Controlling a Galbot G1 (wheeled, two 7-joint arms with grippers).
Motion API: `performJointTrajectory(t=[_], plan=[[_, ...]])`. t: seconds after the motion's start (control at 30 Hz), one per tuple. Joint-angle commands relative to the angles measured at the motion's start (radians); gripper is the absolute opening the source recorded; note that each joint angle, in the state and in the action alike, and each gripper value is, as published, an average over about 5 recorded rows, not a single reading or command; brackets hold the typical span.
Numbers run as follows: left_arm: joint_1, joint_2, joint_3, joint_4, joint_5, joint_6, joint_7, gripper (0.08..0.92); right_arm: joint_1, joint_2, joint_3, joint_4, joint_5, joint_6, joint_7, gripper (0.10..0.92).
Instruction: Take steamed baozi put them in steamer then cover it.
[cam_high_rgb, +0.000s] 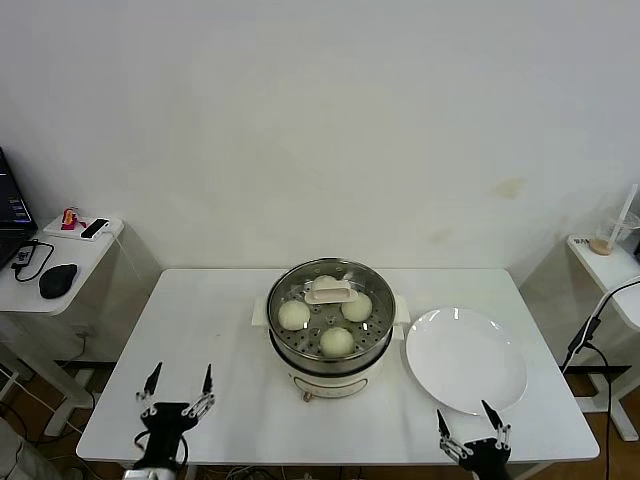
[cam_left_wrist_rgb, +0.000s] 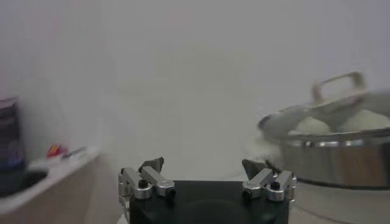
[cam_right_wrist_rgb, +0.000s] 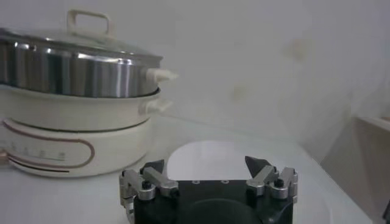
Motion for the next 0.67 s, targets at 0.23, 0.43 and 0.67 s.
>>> performJointTrajectory(t=[0.23, 0.43, 0.67], plan=[[0.124, -0.036, -0.067, 0.029, -0.151, -0.07, 0.011, 0.823, -0.053, -0.051, -0.045, 0.083, 0.072, -0.129, 0.06, 0.823], [0.137, -0.048, -0.067, 0.028, -0.122, -0.06, 0.022, 0.823, -0.052, -0.057, -0.069, 0.079, 0.076, -0.131, 0.06, 0.823], [0.148, -0.049, -0.064, 0.001, -0.123, -0.01, 0.016, 0.823, -0.057, -0.067, -0.067, 0.089, 0.111, -0.09, 0.061, 0.823]])
